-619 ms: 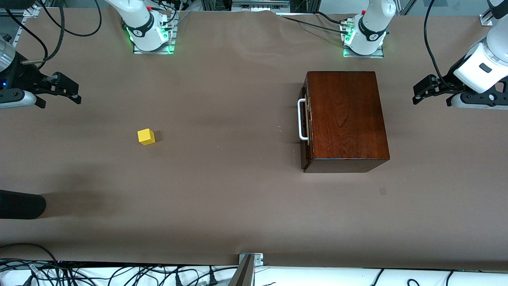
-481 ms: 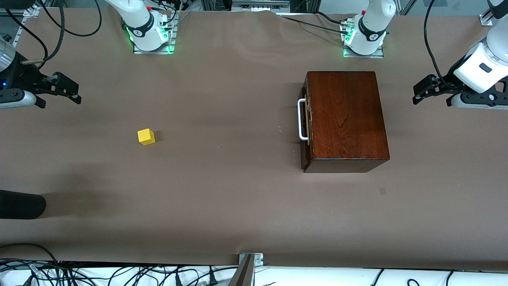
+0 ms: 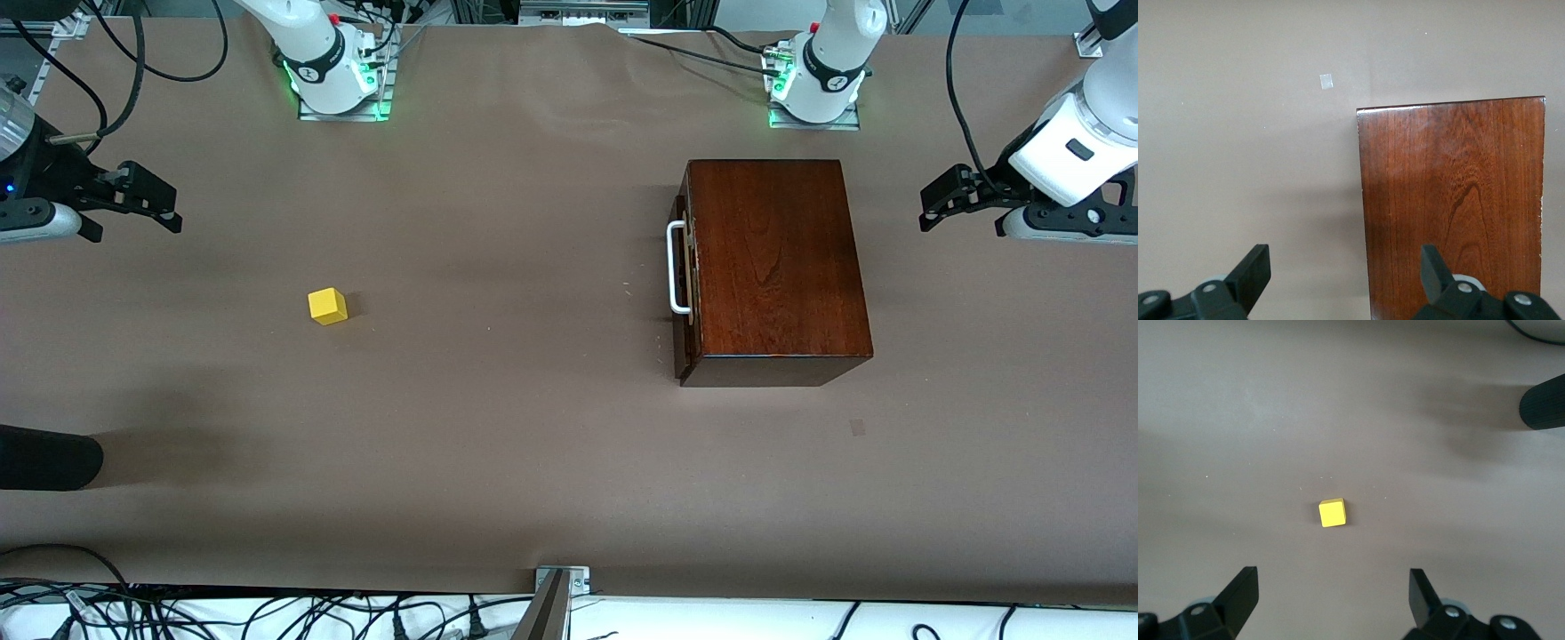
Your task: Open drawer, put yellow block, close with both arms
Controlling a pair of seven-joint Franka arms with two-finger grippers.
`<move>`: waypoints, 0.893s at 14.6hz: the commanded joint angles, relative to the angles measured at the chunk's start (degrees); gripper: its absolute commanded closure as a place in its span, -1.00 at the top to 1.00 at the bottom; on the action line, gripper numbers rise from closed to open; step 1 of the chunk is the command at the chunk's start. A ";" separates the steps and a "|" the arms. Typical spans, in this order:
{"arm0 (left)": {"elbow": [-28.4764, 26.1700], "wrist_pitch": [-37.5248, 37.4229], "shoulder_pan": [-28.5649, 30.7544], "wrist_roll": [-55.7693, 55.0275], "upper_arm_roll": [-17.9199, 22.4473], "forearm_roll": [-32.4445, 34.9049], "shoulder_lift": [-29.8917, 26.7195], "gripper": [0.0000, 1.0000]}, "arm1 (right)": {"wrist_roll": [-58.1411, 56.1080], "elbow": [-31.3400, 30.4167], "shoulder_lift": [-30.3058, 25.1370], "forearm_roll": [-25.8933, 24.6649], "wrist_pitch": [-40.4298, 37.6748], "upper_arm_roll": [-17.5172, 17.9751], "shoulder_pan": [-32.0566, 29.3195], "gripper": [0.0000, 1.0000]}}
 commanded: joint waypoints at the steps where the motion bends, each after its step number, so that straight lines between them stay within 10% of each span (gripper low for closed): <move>1: 2.37 -1.98 -0.13 0.75 -0.21 0.95 1.15 1.00 | 0.70 0.63 0.09 -0.65 0.05 0.35 -0.10 1.00; 13: 3.34 -9.56 -0.13 -6.59 -21.20 0.34 7.73 1.00 | 0.26 0.63 0.18 -0.83 0.14 0.18 -0.10 1.00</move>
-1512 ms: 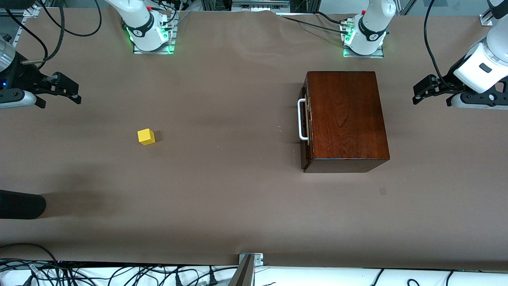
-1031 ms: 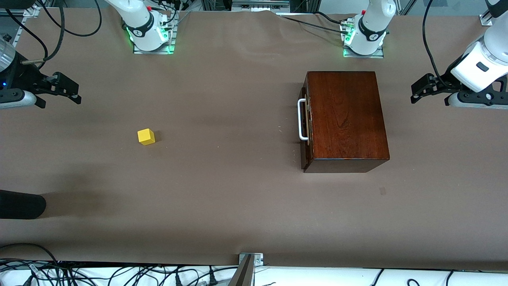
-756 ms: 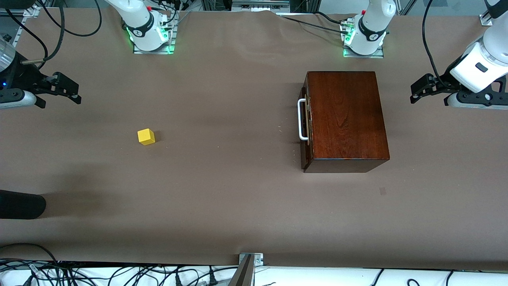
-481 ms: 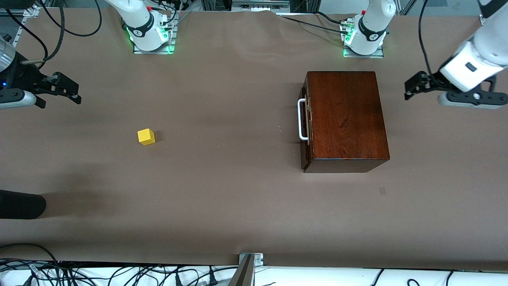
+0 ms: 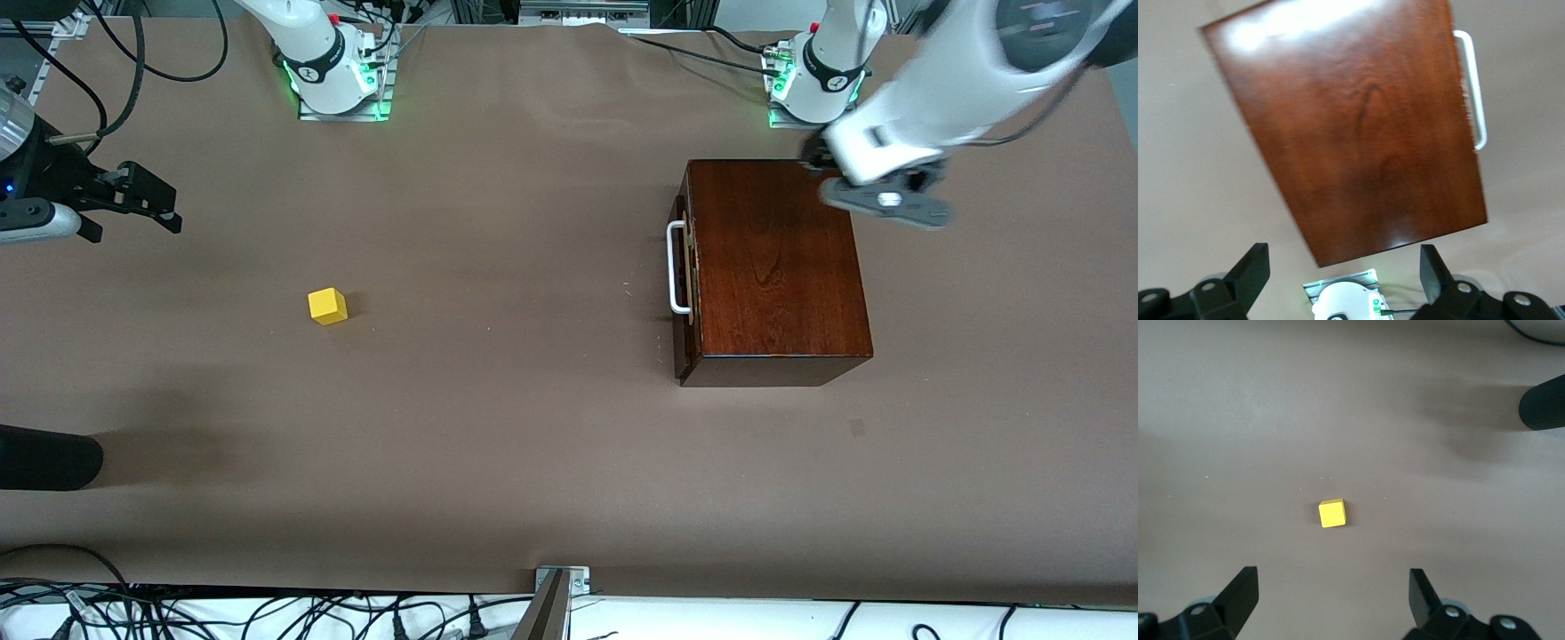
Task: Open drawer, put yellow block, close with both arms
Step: 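Move the left gripper to the white drawer handle of the wooden box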
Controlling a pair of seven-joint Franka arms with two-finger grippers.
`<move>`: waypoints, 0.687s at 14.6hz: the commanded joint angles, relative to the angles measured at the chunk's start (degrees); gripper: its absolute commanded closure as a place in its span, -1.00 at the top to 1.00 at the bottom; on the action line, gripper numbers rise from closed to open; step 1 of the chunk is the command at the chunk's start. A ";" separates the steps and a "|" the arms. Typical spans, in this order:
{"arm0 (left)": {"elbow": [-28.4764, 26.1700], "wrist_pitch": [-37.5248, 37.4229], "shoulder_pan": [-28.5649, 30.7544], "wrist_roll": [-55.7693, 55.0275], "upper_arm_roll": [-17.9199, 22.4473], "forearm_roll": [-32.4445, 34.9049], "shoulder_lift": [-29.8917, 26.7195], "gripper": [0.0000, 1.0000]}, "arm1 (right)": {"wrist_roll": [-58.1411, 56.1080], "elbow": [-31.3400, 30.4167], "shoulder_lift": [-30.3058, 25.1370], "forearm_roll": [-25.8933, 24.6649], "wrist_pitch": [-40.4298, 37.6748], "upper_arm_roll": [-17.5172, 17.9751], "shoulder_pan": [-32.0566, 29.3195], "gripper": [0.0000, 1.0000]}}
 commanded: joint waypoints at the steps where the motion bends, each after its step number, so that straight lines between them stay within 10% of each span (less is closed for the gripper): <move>1: 2.33 4.29 0.08 -8.40 -5.85 0.35 5.08 1.00 | 0.17 0.62 0.18 -0.81 0.39 0.19 -0.11 1.00; 10: 9.36 16.71 -16.35 -38.23 -10.18 15.79 26.18 1.00 | 0.70 0.62 0.18 -0.99 2.06 0.37 -0.02 1.00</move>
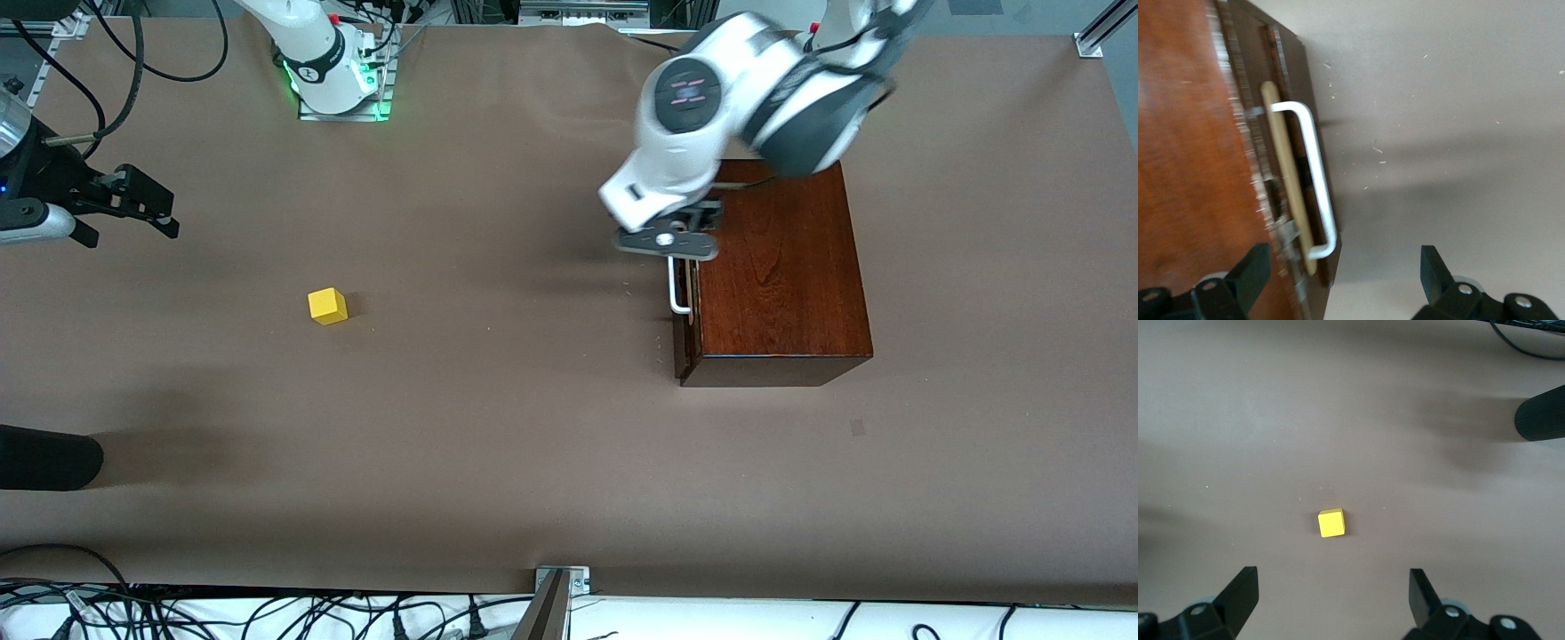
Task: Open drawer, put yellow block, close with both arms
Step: 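Move the left gripper to the white drawer handle of the wooden box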
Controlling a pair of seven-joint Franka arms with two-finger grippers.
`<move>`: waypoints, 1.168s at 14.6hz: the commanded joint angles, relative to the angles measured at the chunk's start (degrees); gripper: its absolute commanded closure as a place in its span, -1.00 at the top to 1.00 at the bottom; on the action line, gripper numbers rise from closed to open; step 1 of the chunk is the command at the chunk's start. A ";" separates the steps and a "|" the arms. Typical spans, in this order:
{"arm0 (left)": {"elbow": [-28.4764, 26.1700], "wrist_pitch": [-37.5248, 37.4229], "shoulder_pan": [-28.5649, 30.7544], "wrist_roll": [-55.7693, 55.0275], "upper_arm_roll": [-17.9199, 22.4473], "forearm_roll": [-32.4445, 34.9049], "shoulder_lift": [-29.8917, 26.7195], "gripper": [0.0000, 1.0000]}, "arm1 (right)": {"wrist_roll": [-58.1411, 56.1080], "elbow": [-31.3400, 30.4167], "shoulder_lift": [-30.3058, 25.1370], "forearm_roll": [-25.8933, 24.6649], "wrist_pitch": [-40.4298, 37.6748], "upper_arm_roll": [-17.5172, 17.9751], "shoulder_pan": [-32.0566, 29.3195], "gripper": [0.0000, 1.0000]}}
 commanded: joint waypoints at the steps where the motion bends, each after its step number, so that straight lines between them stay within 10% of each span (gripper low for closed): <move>1: 4.19 -1.40 -3.37 -4.10 0.07 7.39 6.00 1.00 | 0.70 0.61 0.18 -0.96 0.14 0.33 -0.05 1.00; 17: -0.82 1.66 -3.28 -12.01 0.42 13.92 11.19 1.00 | 0.70 0.52 0.26 -0.61 0.32 -0.02 -0.31 1.00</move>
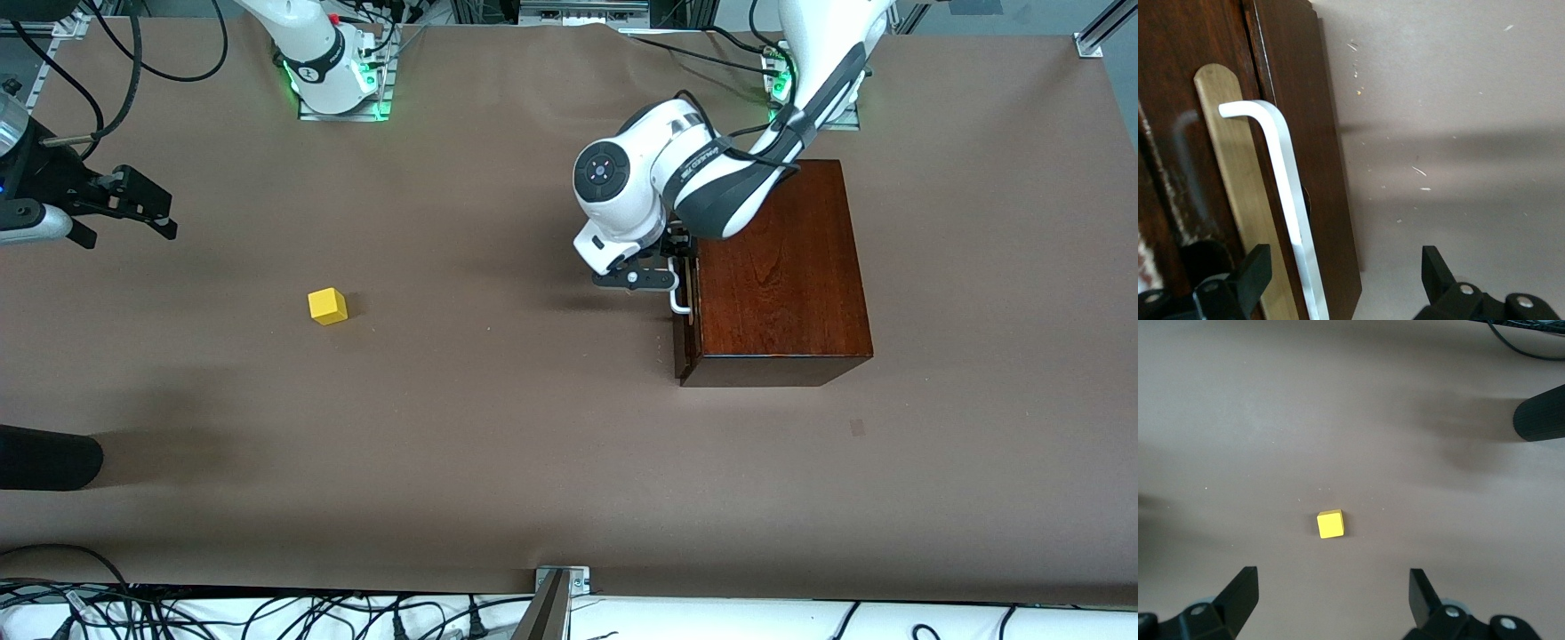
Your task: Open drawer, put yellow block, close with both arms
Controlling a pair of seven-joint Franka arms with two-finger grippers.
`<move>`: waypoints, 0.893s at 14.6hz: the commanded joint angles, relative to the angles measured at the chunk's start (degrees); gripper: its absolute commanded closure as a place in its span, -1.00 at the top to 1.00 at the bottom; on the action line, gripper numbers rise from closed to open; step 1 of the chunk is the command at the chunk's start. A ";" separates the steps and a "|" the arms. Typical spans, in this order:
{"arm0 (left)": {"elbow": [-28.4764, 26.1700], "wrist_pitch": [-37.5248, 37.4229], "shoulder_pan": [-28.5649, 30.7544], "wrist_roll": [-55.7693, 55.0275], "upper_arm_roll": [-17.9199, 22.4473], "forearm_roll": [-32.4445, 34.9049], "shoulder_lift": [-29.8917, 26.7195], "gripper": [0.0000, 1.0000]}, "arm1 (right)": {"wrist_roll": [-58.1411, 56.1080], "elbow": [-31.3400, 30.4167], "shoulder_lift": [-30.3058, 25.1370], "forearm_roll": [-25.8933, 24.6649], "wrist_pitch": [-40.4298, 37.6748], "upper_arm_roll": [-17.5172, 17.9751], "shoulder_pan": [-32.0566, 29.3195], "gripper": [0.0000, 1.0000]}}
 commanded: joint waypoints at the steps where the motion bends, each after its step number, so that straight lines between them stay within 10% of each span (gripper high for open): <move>1: -0.40 2.10 -1.33 -3.46 -0.26 2.20 1.53 1.00 | 0.58 0.52 0.14 -0.69 0.19 0.16 -0.28 1.00; 13: 1.61 16.25 -7.31 -10.15 -0.26 2.82 7.07 1.00 | 0.05 0.52 0.22 -0.78 0.45 0.16 -0.19 1.00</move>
